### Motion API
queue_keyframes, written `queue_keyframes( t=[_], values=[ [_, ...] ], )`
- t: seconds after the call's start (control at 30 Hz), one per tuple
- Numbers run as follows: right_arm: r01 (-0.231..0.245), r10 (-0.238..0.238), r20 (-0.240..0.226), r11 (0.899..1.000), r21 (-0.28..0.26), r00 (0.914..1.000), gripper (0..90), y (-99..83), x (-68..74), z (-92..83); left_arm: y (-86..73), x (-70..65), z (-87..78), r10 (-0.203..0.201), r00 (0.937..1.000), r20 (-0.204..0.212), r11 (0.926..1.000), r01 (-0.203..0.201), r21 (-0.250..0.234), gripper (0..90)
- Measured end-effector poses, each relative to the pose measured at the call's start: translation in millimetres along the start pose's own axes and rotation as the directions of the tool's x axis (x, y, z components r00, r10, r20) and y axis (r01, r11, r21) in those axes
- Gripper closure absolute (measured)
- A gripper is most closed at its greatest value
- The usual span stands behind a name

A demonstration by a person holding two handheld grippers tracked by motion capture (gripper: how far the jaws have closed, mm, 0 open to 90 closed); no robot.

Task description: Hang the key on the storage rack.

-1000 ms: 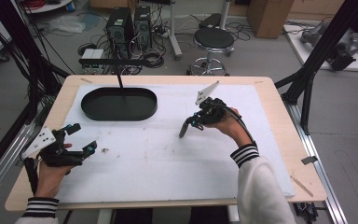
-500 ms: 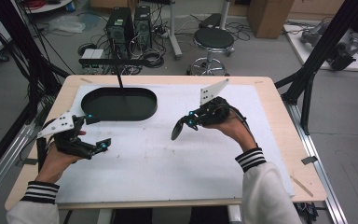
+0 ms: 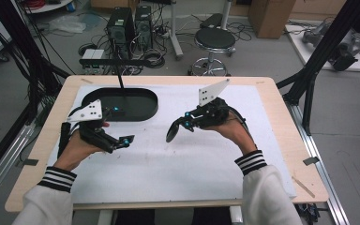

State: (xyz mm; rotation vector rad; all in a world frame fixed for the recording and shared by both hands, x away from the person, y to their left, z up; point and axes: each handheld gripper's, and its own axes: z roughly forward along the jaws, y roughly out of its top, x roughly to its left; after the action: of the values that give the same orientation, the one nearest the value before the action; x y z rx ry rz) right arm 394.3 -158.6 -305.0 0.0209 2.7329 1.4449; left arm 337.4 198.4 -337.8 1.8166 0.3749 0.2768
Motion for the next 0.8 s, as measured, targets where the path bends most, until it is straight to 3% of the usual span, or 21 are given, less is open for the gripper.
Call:
queue_keyframes(
  t=[0.23,0.53,0.8],
  values=[
    [0.012,-0.012,-0.016,1.000,-0.018,0.9998,85.7,3.0,4.0,1.9,10.2,-3.1,28.6,0.026,0.9981,0.055,0.9991,-0.028,0.031,1.7],
    [0.001,-0.003,-0.034,0.999,-0.050,0.9994,85.7,5.0,6.6,-2.5,14.1,-6.7,54.5,0.020,0.9938,0.110,0.9983,-0.025,0.053,1.7],
    [0.004,-0.008,-0.048,0.997,-0.076,0.9988,85.6,5.9,7.6,-6.1,18.3,-13.1,73.1,0.056,0.9880,0.144,0.9906,-0.073,0.116,1.7]
  ],
)
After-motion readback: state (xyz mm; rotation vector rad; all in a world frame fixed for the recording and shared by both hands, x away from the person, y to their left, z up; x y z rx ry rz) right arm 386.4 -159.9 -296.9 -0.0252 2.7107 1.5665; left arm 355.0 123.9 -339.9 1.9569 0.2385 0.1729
